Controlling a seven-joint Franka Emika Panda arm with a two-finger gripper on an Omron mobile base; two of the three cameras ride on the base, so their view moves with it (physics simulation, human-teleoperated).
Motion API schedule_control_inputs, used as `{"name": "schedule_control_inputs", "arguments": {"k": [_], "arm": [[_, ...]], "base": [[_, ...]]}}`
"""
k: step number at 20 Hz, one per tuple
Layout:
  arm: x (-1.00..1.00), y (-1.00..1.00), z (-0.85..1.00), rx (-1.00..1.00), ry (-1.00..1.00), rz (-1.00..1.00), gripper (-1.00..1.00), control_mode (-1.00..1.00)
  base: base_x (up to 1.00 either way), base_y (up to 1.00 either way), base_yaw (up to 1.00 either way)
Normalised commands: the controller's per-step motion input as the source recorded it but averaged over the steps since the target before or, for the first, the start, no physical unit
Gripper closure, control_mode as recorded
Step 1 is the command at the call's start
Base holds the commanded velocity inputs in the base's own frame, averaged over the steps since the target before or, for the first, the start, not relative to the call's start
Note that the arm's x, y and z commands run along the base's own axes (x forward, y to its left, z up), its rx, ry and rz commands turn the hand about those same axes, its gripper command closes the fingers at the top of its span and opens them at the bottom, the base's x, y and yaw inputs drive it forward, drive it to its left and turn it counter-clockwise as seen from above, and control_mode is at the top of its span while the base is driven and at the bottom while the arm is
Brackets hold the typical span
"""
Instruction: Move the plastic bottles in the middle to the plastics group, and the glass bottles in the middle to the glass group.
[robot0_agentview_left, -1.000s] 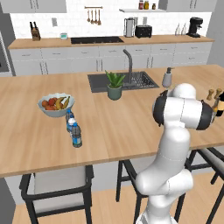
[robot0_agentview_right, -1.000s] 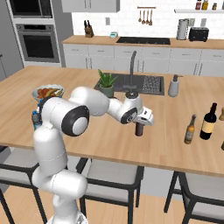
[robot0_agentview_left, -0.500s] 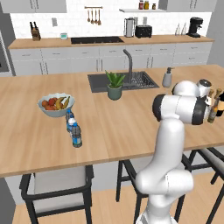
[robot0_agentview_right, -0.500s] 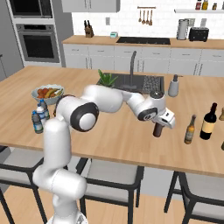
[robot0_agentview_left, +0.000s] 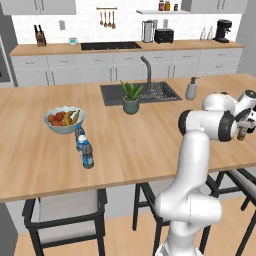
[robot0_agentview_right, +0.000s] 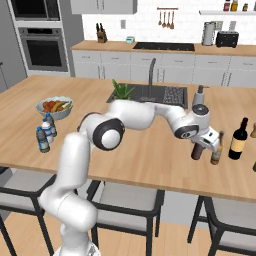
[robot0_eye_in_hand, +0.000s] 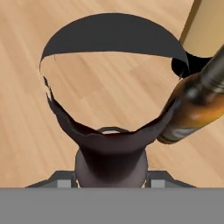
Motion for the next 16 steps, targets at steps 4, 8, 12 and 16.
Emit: {"name": "schedule_control_inputs", "arguments": {"k": [4,8,12,16], "arm": [[0.0,-0.08,-0.17,-0.05,0.0,0.0,1.0,-1.0],[0.0,0.02,-0.21,-0.09,0.01,0.0,1.0,-1.0],[0.0,0.05,-0.2,-0.04,0.02,0.0,1.0,-1.0],[0.0,0.0,-0.24,-0.04,0.0,0.0,1.0,-1.0]], "base": [[0.0,0.0,0.0],[0.0,0.0,0.0],[0.0,0.0,0.0],[0.0,0.0,0.0]]}}
